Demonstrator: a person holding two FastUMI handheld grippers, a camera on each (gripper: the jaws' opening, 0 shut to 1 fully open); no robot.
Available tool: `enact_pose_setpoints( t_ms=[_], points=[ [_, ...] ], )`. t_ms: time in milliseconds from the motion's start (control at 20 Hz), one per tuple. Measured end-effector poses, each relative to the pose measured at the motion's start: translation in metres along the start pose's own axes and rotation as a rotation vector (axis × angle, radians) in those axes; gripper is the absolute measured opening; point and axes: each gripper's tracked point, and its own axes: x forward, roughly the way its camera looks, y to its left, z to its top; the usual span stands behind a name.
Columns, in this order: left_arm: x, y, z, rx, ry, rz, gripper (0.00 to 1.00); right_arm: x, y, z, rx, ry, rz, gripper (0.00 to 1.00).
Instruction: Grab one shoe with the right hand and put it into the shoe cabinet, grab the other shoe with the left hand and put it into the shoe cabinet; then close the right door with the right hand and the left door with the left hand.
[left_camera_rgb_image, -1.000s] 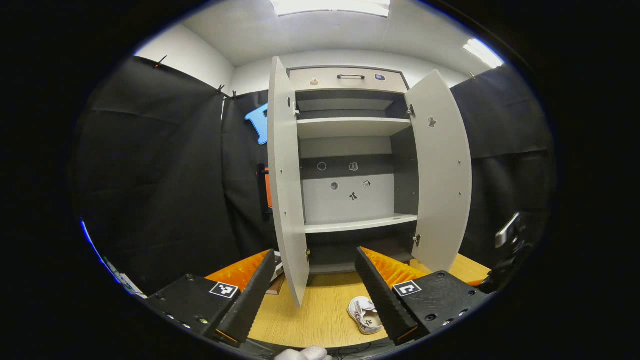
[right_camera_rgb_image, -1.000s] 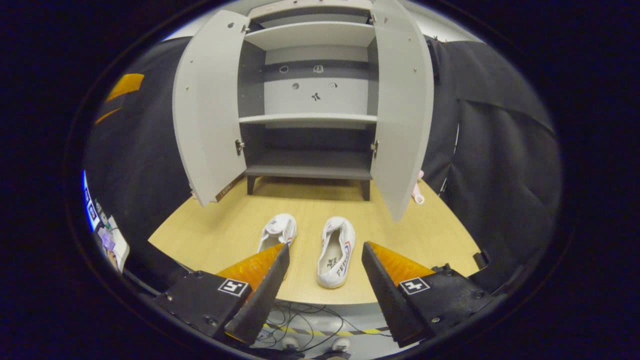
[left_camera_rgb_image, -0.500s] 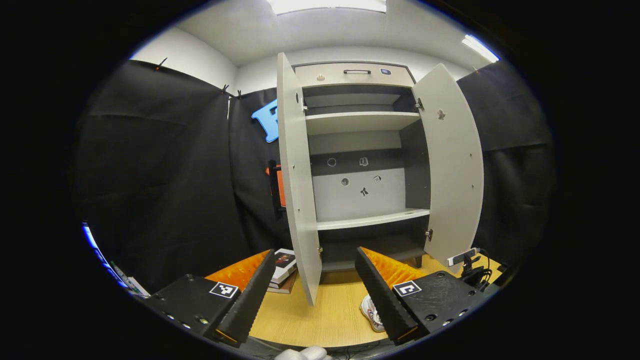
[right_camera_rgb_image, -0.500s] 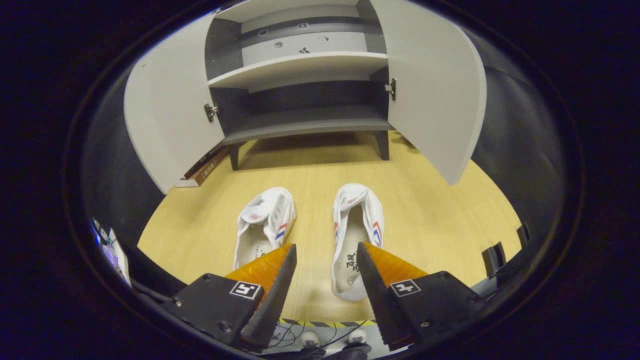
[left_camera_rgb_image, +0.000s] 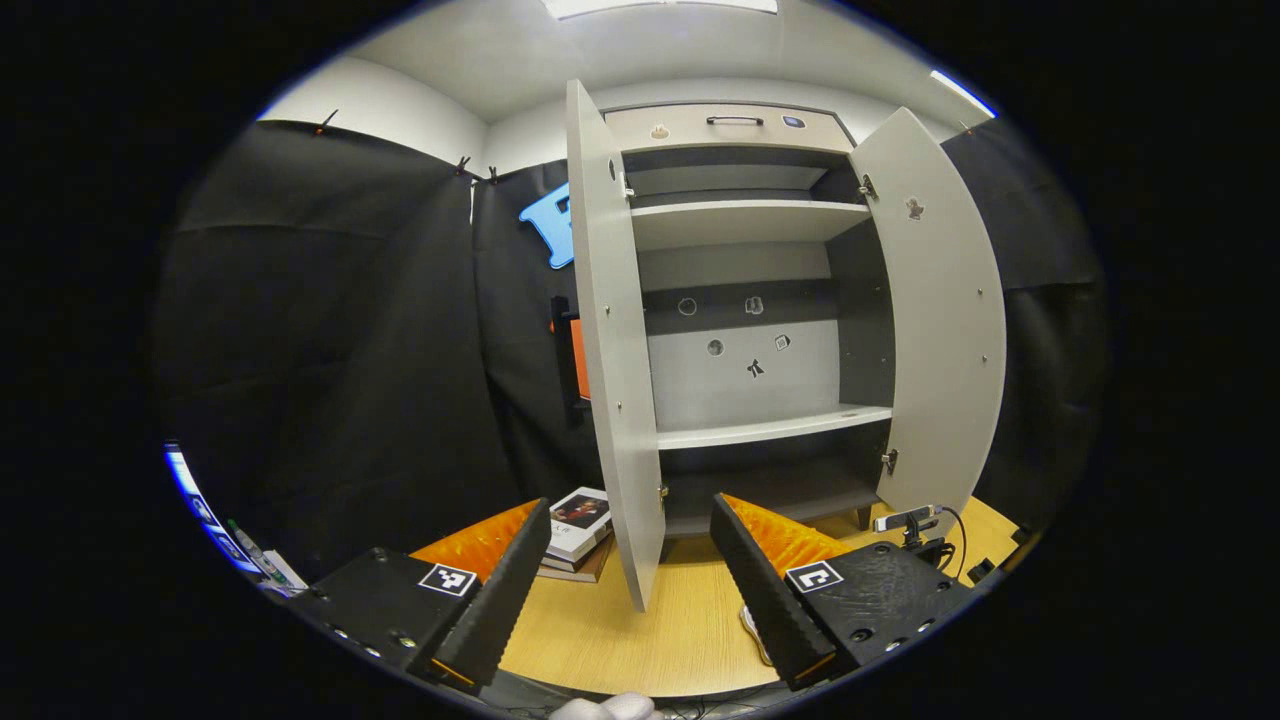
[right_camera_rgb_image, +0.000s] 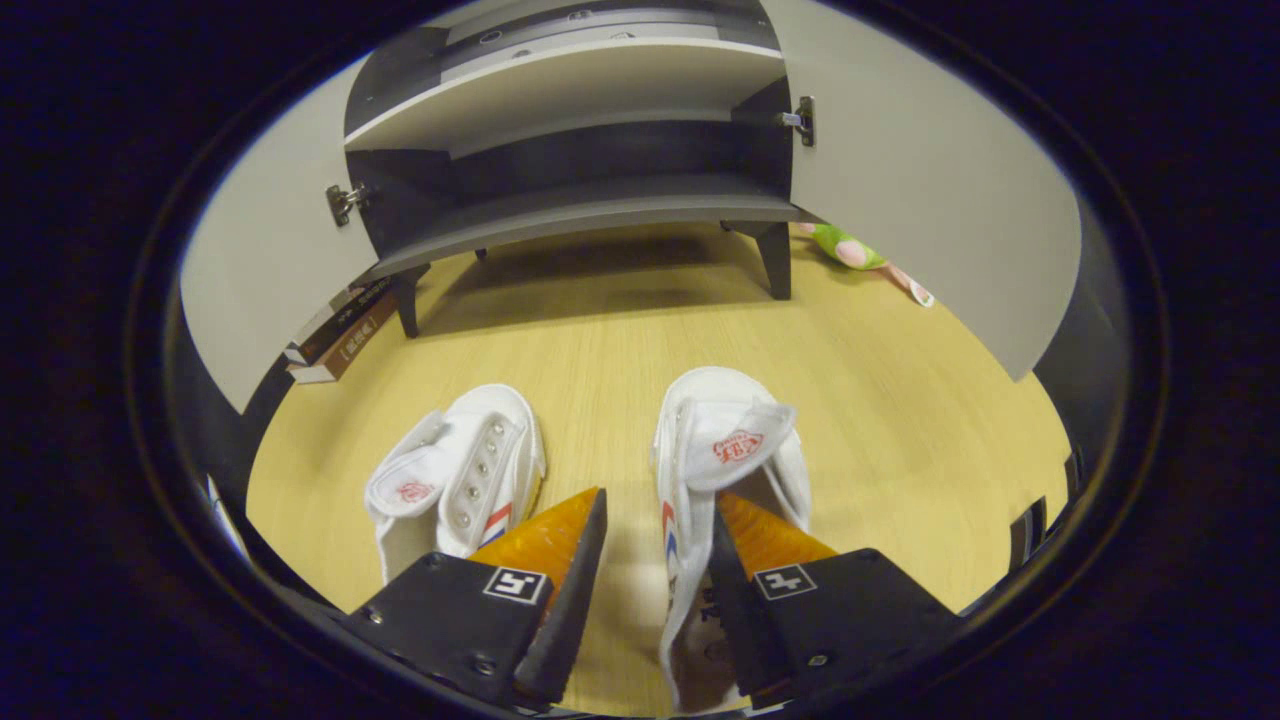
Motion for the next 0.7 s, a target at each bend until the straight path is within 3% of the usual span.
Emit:
enact_pose_setpoints(
  t_ms=[50,100,200,250,350,400,700],
  points=[
    [0.003,-0.002,-0.001,-0.001,0.007,-0.003,1.0,0.004,0.002,0.002,0.01,-0.003,0.01,0.5],
    [0.004,-0.004,-0.003,-0.001,0.014,-0.005,1.0,0.007,0.001,0.006,0.013,-0.014,0.009,0.58],
    [0.01,-0.012,-0.006,0.0,0.029,-0.021,0.96,0.016,-0.006,0.009,0.009,-0.036,-0.007,0.55],
    [0.011,-0.014,-0.007,0.002,0.035,-0.025,0.96,0.016,-0.011,0.011,0.015,-0.047,-0.017,0.46],
    [0.011,-0.02,-0.007,0.006,0.036,-0.036,0.96,0.018,-0.008,0.011,0.03,-0.05,0.011,0.17],
    [0.012,-0.023,-0.004,0.008,0.032,-0.04,0.96,0.017,-0.009,0.011,0.018,-0.041,0.019,0.13],
    [0.017,-0.024,-0.003,0.0,0.02,-0.054,0.97,-0.008,-0.008,0.03,0.042,-0.038,0.042,0.08]
  ],
)
